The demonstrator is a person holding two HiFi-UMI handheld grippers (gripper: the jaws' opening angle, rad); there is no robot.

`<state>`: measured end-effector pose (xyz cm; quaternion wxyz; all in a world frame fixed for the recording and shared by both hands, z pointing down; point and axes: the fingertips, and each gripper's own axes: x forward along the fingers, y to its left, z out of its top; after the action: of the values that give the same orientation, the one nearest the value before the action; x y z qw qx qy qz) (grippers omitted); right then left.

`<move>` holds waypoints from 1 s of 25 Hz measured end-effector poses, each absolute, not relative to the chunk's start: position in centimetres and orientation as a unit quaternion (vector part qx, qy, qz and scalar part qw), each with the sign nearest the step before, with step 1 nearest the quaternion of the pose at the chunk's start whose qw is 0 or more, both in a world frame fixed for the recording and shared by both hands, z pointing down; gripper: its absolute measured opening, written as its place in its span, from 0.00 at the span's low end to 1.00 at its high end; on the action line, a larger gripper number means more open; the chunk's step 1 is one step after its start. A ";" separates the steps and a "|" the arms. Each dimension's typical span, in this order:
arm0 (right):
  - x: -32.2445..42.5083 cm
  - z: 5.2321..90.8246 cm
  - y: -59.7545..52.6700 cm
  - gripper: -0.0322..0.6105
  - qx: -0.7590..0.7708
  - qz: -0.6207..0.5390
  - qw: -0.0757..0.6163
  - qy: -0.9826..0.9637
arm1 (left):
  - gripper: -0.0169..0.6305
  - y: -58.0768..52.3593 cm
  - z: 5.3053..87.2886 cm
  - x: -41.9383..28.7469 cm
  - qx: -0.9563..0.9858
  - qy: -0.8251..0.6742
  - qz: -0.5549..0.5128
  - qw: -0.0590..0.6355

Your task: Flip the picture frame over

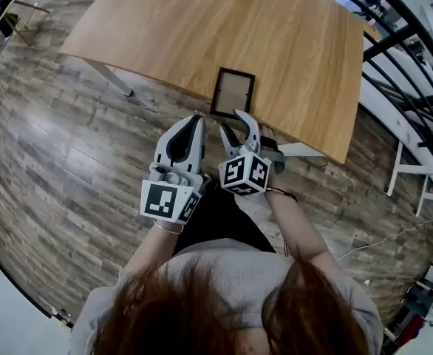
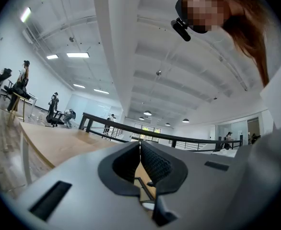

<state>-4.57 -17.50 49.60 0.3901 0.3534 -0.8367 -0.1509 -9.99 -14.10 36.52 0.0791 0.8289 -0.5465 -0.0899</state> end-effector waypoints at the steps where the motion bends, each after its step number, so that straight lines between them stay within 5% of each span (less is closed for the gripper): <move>1: -4.7 50.9 -17.9 0.34 0.347 -0.174 0.416 -0.822 | 0.04 -14.0 37.0 -10.4 0.826 -0.551 -0.089 0.083; 5: -5.5 54.5 -19.6 0.47 0.334 -0.291 0.477 -0.759 | 0.04 -13.6 38.7 -11.9 0.814 -0.565 -0.087 0.102; 20: -7.6 58.5 -21.6 0.46 0.351 -0.386 0.498 -0.693 | 0.04 -13.1 39.7 -14.9 0.807 -0.575 -0.080 0.111; 23: -7.5 58.1 -21.4 0.23 0.354 -0.394 0.492 -0.690 | 0.04 -13.1 39.5 -14.9 0.806 -0.575 -0.083 0.110; 25: -7.6 57.9 -21.4 0.21 0.355 -0.399 0.491 -0.688 | 0.04 -13.1 39.4 -14.8 0.807 -0.574 -0.084 0.110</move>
<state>-7.59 -21.36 57.87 0.4909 0.3553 -0.6884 -0.3987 -14.82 -13.10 39.40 0.1097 0.8074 -0.5737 -0.0838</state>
